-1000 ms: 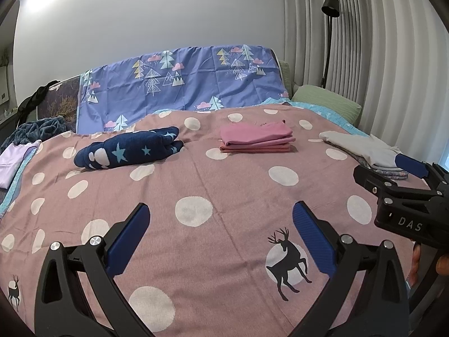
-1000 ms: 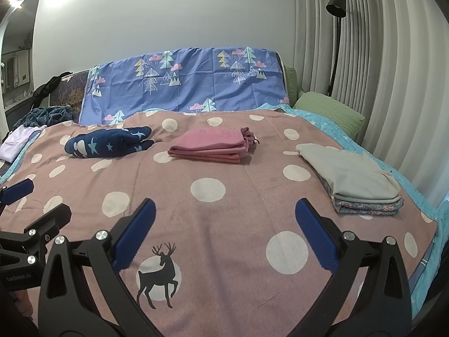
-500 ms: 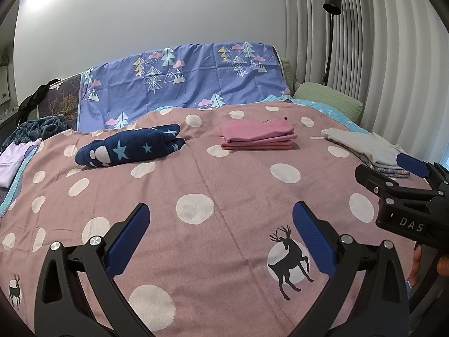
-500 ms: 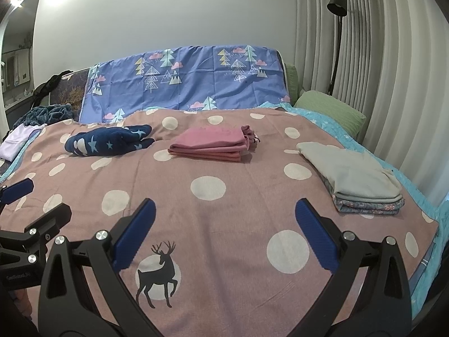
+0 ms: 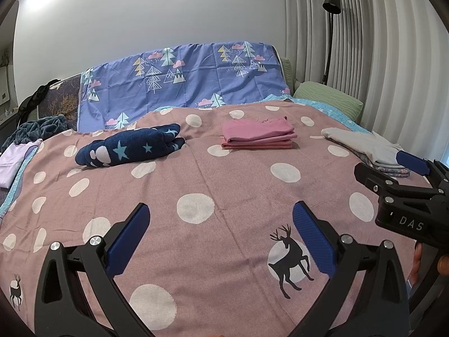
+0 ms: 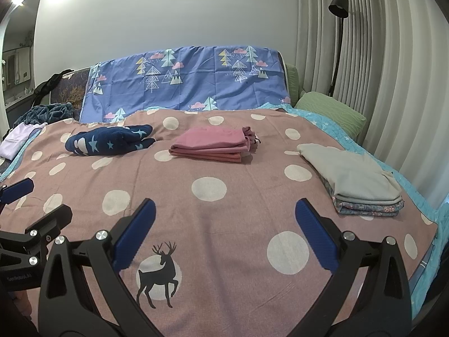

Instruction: Fold small clothes

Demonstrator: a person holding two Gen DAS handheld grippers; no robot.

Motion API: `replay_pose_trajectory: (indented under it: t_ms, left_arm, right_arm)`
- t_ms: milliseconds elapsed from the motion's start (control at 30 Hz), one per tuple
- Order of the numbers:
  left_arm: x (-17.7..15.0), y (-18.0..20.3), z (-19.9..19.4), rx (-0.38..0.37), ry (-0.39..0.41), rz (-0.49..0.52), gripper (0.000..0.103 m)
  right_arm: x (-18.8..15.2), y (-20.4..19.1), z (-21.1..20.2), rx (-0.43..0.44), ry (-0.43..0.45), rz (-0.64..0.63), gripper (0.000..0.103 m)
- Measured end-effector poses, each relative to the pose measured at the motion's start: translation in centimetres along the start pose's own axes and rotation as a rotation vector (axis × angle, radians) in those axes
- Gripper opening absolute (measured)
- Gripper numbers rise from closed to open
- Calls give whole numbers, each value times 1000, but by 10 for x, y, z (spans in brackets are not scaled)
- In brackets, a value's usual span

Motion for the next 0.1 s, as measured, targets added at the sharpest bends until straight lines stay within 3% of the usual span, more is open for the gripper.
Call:
replay_pose_trajectory:
  t_ms: [100]
  left_arm:
    - [0, -1, 0, 0, -1, 1, 102]
  right_arm:
    - [1, -1, 0, 0, 1, -1, 101]
Point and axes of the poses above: each gripper's, at about its wrist camera, not at the fingertips, and z roughly the way its jaws point, y to its right, x to its top, the point moved 9 cm from there along z, roughly the way its jaws point, and after that the axes turned 11 degrees about x, right-handed, at the moved point
